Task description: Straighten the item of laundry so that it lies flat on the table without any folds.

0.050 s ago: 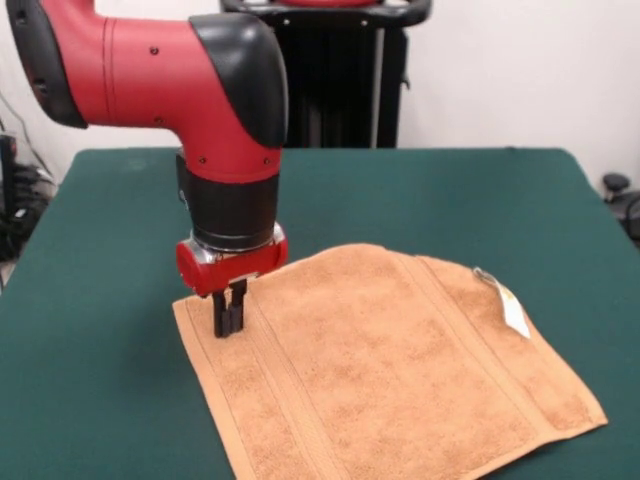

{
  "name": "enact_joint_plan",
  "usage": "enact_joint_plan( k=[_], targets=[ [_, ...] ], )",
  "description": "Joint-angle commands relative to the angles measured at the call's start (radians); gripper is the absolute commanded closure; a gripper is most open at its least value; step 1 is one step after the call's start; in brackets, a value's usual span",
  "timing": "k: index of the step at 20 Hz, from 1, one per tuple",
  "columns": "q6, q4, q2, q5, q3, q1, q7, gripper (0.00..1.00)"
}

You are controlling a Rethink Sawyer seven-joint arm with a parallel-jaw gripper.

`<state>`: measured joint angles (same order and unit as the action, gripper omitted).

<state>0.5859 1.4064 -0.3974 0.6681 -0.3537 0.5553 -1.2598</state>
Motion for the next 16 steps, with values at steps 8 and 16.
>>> enact_joint_plan(
  k=[8,16],
  targets=[
    [0.553,-0.003,0.251,-0.048,-0.009,-0.037,0.263,1.00],
    [0.598,-0.005,0.255,0.003,0.014,-0.048,0.261,1.00]
  ],
)
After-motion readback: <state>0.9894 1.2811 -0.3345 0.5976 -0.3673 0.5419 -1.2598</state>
